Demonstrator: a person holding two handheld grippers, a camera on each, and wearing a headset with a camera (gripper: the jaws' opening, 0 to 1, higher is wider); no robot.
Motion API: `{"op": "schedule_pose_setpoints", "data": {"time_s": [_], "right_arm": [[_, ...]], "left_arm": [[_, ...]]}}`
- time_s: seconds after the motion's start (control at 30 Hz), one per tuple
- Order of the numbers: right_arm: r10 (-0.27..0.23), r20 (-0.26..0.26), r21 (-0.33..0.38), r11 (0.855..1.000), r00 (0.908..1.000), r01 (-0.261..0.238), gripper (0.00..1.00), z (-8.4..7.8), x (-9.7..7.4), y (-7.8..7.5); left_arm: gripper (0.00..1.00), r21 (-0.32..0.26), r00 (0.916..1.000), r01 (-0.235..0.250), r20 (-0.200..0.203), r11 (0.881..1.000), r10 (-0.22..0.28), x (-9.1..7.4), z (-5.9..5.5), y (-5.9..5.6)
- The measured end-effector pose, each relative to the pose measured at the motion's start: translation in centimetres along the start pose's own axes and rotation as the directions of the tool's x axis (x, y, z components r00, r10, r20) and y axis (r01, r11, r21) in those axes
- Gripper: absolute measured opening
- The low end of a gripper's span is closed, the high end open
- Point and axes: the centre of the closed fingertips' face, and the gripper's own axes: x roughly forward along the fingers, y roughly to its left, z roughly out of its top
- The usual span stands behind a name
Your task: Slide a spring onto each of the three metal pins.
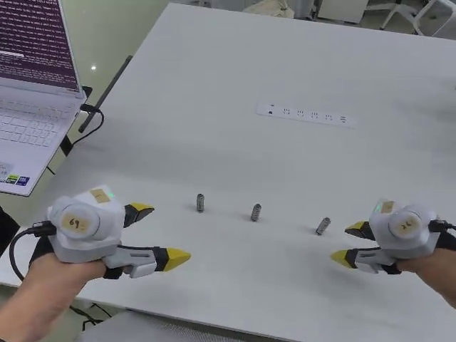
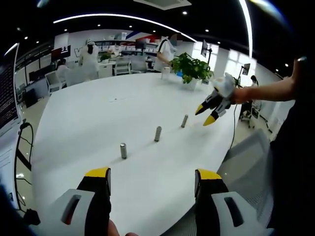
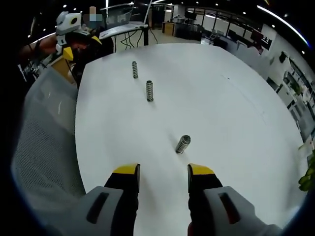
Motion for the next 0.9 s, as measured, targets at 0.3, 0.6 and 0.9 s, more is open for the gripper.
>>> {"op": "schedule_pose_setpoints", "data": {"time_s": [0.3,0.6,0.9], "right_arm": [[-0.028,0.08,0.092,0.996,0.9964,0.021,0.42,0.6,-1.4,1.4],[-0.08,0.155,0.157,0.986,0.9847,0.055,0.47,1.4,-3.3,1.8],[-0.11,0.222,0.258,0.965,0.9689,0.051,0.59,1.1,-5.0,3.2]], "left_arm": [[0.65,0.002,0.9999,0.01,0.007,1.0,-0.01,0.3,0.1,-0.1],[0.66,0.019,0.9997,0.025,-0.002,1.0,-0.025,0.7,0.1,-0.6],[0.67,0.024,0.9995,0.028,0.015,0.999,-0.028,0.5,0.7,-1.1]]}}
